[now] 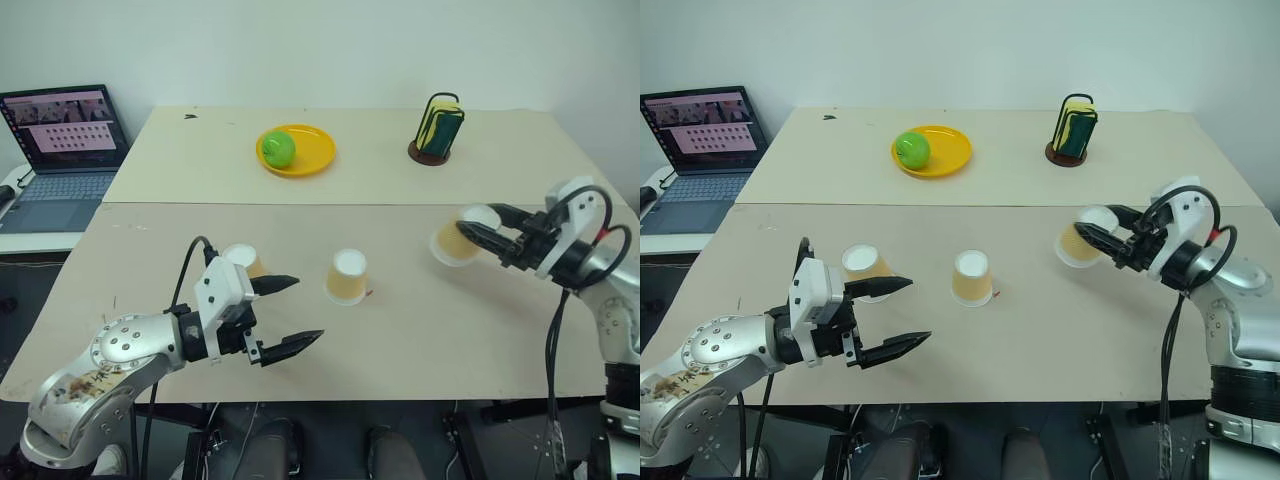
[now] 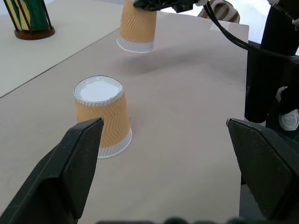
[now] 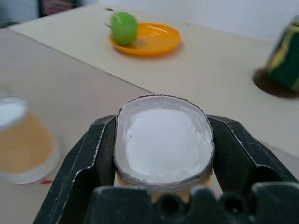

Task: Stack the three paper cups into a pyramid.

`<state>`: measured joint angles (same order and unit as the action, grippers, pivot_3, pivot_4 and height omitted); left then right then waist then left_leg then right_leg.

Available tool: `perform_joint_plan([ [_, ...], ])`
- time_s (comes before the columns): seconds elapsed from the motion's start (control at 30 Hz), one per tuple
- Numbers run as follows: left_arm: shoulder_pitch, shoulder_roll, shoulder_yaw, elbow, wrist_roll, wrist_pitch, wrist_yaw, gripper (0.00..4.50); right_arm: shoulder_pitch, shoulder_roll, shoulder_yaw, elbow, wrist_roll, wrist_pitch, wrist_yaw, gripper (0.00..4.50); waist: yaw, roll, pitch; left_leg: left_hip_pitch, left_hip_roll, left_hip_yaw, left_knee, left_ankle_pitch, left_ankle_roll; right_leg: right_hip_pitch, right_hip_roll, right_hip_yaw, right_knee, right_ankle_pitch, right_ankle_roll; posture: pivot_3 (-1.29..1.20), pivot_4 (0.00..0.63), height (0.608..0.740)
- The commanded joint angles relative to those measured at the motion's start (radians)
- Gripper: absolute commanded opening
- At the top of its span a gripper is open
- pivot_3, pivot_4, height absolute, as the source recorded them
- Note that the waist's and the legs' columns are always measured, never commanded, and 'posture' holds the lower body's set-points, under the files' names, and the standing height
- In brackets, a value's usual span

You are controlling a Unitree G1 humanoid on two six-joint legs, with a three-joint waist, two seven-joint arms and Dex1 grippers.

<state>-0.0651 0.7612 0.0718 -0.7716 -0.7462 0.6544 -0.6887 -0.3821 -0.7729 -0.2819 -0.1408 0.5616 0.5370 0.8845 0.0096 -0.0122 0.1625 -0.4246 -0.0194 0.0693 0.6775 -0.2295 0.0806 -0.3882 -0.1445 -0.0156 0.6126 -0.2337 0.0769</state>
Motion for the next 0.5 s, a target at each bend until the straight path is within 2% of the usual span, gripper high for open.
perform_joint_plan([
  [0.03, -0.012, 0.003, 0.013, -0.027, -0.002, -0.015, -0.001, 4.5, 0.01, -0.062, 0.034, -0.152, 0.135, 0.082, 0.147, 2.59, 0.001, 0.0, 0.0, 0.0, 0.0, 0.0, 0.0, 0.0, 0.0, 0.0, 0.0, 0.0, 0.0, 0.0, 0.0, 0.0, 0.15, 0.726],
  [0.23, -0.02, 0.001, 0.012, -0.028, -0.009, -0.009, 0.004, 4.5, -0.013, -0.065, 0.17, -0.138, 0.096, 0.058, 0.241, 2.59, 0.002, 0.0, 0.0, 0.0, 0.0, -0.001, 0.0, -0.001, 0.0, -0.001, -0.002, 0.0, -0.001, 0.0, 0.0, 0.0, 0.15, 0.726],
  [0.5, -0.005, 0.003, 0.02, -0.04, -0.013, -0.006, 0.009, 4.5, -0.066, -0.033, 0.241, 0.062, -0.004, -0.043, 0.301, 2.59, 0.002, -0.001, 0.0, -0.001, -0.001, -0.001, 0.0, 0.0, 0.0, -0.001, -0.002, 0.0, -0.001, 0.0, 0.0, 0.0, 0.15, 0.726],
])
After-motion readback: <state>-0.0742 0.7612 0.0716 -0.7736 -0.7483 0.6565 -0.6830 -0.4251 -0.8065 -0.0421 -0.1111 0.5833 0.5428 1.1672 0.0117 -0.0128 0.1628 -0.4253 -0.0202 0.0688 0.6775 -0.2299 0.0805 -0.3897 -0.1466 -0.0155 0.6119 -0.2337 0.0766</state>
